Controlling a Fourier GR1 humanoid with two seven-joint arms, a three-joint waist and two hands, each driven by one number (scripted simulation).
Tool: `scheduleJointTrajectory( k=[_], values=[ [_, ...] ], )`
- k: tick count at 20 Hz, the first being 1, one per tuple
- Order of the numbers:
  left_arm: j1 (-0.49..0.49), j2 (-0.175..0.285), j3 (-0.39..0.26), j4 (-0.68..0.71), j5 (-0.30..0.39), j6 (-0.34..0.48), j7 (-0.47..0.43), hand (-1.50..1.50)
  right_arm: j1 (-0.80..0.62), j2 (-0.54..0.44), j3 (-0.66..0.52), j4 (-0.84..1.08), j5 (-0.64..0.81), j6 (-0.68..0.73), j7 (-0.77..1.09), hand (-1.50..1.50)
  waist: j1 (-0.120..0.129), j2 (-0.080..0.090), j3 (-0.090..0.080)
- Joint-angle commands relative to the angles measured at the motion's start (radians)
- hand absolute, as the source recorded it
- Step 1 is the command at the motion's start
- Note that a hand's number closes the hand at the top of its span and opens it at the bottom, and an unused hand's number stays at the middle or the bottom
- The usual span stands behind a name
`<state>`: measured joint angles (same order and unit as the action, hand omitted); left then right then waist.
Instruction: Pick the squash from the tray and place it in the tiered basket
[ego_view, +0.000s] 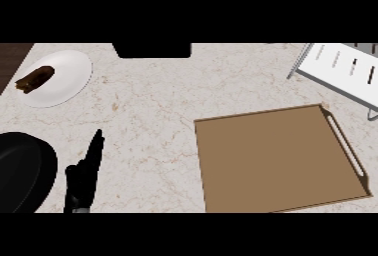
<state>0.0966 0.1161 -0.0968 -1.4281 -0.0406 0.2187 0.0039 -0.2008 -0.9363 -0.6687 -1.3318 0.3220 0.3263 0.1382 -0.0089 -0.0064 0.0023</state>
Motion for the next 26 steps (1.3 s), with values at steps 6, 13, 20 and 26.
scheduleJointTrajectory(
  k=[6, 13, 20, 26],
  values=[
    [-0.022, -0.023, -0.012, -0.007, -0.027, 0.015, 0.072, 0.0, -0.219, -0.141, 0.039, 0.057, -0.019, 0.033, 0.133, 1.5, 0.02, 0.007, -0.003],
    [-0.03, -0.004, 0.015, 0.023, 0.003, -0.042, 0.036, 0.0, -0.463, -0.16, 0.21, 0.338, 0.069, -0.06, 0.092, 1.5, 0.041, 0.013, -0.003],
    [-0.01, -0.037, -0.034, 0.017, -0.038, -0.027, 0.011, 0.0, -0.647, -0.121, 0.307, 0.602, 0.172, -0.15, 0.001, 1.5, 0.057, 0.019, -0.002],
    [-0.042, -0.031, 0.004, 0.075, -0.034, -0.024, -0.018, 0.0, -0.757, -0.053, 0.382, 0.735, 0.244, -0.189, -0.078, 1.5, 0.05, 0.019, -0.002]
  ],
)
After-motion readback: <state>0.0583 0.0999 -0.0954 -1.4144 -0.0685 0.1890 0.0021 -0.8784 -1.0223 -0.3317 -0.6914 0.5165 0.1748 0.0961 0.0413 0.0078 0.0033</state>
